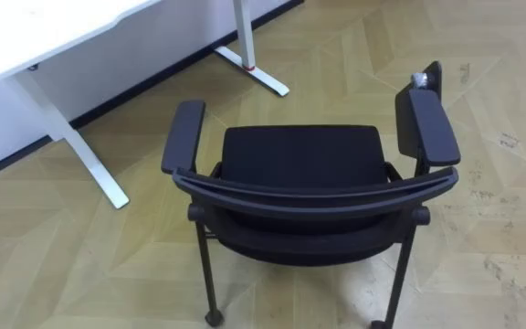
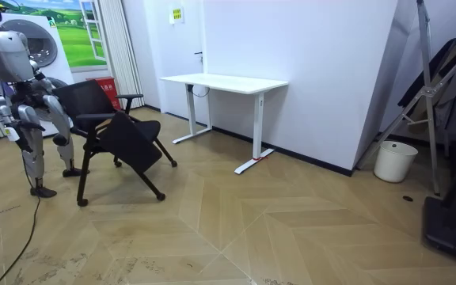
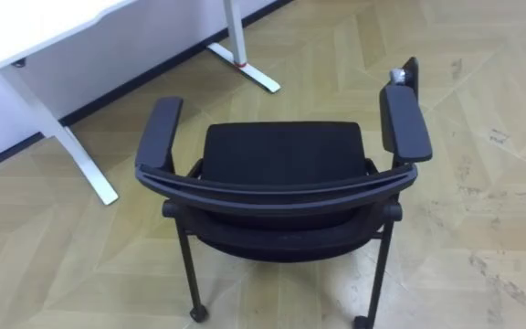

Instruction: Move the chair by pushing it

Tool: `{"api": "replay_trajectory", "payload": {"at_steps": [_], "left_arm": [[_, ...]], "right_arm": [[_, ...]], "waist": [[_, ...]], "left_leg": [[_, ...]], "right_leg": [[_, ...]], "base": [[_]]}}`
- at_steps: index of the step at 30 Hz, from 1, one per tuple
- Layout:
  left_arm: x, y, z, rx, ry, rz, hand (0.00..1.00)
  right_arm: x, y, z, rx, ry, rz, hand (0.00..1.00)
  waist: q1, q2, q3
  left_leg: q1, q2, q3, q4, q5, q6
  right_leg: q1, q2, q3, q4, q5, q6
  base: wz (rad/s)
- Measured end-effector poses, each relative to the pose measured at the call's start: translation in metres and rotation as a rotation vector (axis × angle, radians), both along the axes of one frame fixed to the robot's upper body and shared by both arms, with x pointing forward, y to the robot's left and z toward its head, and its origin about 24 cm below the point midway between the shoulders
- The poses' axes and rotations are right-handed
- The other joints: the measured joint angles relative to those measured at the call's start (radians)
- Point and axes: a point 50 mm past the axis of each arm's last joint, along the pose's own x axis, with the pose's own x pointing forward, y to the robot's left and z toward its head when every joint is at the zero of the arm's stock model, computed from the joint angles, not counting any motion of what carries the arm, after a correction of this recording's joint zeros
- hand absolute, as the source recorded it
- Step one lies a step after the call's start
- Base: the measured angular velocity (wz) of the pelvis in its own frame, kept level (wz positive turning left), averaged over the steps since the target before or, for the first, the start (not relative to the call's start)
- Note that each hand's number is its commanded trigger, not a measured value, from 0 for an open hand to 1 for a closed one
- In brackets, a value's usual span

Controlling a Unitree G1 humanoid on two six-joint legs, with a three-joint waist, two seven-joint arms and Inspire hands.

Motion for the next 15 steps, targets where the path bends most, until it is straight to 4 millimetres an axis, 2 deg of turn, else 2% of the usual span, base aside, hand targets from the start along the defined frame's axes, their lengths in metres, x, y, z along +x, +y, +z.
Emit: {"api": "replay_trajectory", "payload": {"at_steps": [7,15], "left_arm": [[-0.008,0.004,0.000,0.048,0.035,0.002,0.00],[-0.018,0.009,0.000,0.108,0.079,0.028,0.00]], "right_arm": [[0.001,-0.004,0.001,-0.048,0.006,-0.054,0.00],[-0.011,-0.013,0.002,-0.116,0.056,-0.133,0.00]], "waist": [[-0.010,-0.005,-0.0145],[-0.015,-0.013,-0.0119]], "left_leg": [[0.008,-0.002,0.004,0.003,-0.001,0.001],[0.024,-0.005,0.005,-0.013,-0.001,0.001]], "right_leg": [[0.015,0.000,-0.001,-0.004,0.002,0.000],[0.033,0.000,-0.002,-0.021,0.002,0.000]], "base": [[0.00],[0.01]]}}
